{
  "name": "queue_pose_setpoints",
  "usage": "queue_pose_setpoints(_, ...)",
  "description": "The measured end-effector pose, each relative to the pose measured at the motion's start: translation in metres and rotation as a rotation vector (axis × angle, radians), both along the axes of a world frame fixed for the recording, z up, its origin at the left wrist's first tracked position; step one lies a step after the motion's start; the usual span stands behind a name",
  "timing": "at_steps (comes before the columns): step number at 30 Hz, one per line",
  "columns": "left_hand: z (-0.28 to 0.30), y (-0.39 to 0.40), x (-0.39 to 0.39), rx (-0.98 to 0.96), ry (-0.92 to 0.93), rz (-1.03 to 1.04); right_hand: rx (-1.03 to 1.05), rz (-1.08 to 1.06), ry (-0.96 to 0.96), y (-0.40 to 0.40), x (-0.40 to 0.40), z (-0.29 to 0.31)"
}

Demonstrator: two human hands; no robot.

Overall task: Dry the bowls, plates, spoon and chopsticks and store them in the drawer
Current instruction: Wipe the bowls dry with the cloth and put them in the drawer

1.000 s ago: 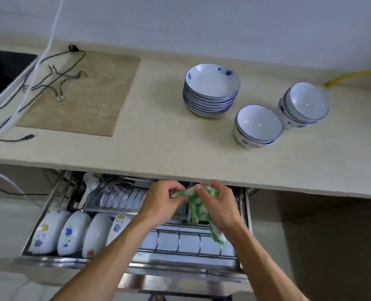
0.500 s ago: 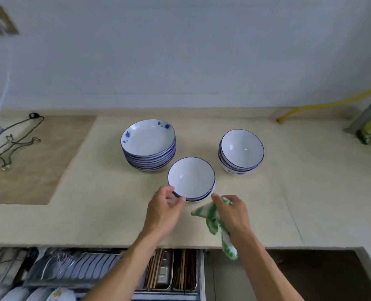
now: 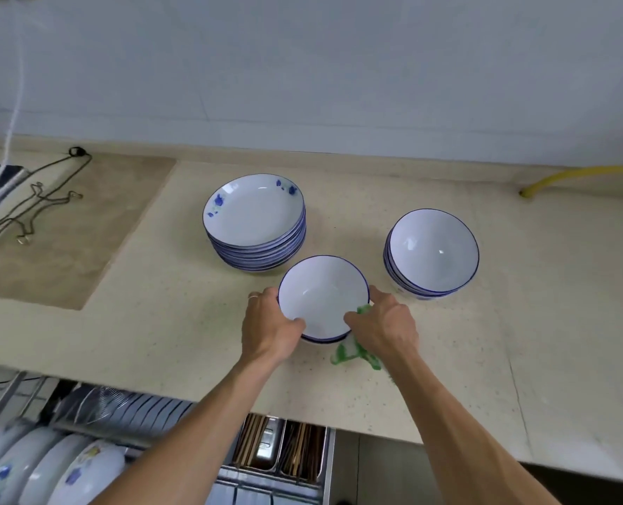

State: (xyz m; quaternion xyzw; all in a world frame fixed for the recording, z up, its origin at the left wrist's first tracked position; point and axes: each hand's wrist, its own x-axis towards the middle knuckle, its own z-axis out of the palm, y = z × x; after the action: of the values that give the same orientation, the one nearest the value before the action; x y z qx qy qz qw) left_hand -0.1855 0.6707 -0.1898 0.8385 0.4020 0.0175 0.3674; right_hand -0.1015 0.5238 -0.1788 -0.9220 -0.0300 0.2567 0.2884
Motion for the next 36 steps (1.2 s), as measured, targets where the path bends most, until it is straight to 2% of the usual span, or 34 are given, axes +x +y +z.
queue_pose_setpoints(6,0.008,-0.004,0.007,-0.024,-0.063,0.048,0.147,-0.076,-0.003,0.000,0.002,0.005)
queue_pose_setpoints(12,0.035,-0.008,0.007,-0.097,-0.232,0.069,0.353,-0.151,0.015,-0.011,-0.002,0.031)
queue_pose_setpoints(17,0.063,-0.031,0.007,-0.236,-0.385,0.004,0.517,-0.377,0.073,-0.039,-0.017,0.051)
queue_pose_setpoints(20,0.079,-0.055,0.010,-0.419,-0.415,-0.064,0.581,-0.485,0.106,-0.066,-0.027,0.065)
queue_pose_setpoints(24,0.089,-0.114,0.017,-0.745,-0.378,-0.139,0.612,-0.619,0.048,-0.128,-0.044,0.087)
queue_pose_setpoints(27,0.092,-0.170,0.023,-0.985,-0.342,-0.120,0.605,-0.688,0.001,-0.185,-0.059,0.101)
queue_pose_setpoints(29,0.091,-0.209,0.026,-1.136,-0.262,-0.178,0.609,-0.736,-0.019,-0.222,-0.069,0.106)
queue_pose_setpoints(31,0.093,-0.254,0.024,-1.195,-0.203,-0.244,0.610,-0.796,-0.047,-0.264,-0.082,0.108)
queue_pose_setpoints(36,0.096,-0.372,0.012,-1.161,-0.173,-0.296,0.598,-0.870,-0.091,-0.376,-0.107,0.099)
